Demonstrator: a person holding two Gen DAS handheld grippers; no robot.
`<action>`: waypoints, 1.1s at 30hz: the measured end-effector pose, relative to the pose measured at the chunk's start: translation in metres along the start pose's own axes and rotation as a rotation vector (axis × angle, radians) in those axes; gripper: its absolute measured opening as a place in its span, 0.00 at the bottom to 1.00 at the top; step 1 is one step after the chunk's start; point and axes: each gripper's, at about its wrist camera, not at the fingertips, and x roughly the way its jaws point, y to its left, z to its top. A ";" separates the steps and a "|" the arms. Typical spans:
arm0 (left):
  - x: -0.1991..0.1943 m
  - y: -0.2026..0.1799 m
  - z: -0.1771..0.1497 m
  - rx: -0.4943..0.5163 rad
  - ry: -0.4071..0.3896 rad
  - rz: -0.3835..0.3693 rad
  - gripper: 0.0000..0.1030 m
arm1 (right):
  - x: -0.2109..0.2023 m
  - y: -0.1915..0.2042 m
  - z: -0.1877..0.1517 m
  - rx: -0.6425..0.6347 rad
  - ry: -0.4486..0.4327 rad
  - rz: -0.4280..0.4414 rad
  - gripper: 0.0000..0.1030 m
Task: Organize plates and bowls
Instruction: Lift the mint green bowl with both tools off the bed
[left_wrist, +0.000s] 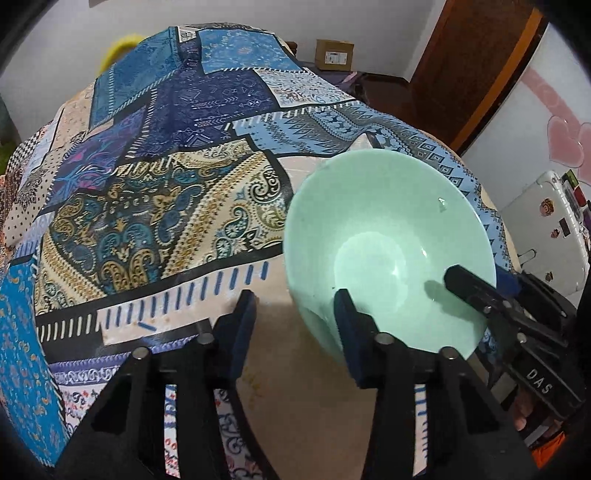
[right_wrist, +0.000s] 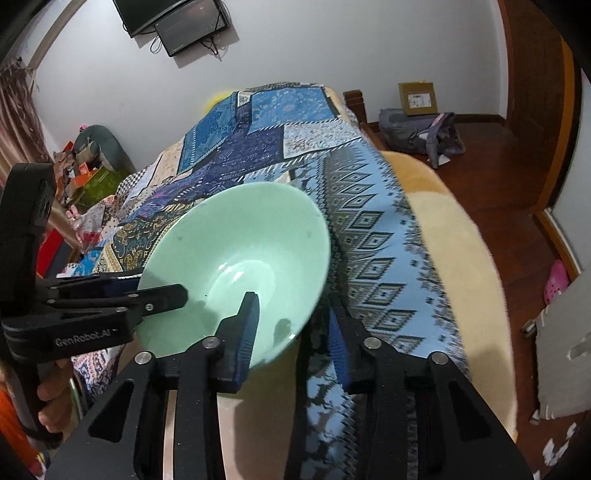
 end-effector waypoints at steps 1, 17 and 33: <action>0.002 -0.002 0.000 0.005 0.001 -0.004 0.33 | 0.000 0.000 0.000 0.004 -0.002 -0.006 0.28; -0.026 -0.012 -0.020 0.029 -0.018 0.003 0.19 | -0.033 0.034 -0.005 -0.036 -0.027 -0.045 0.26; -0.153 0.001 -0.070 0.010 -0.141 0.059 0.19 | -0.101 0.110 -0.017 -0.108 -0.117 0.036 0.26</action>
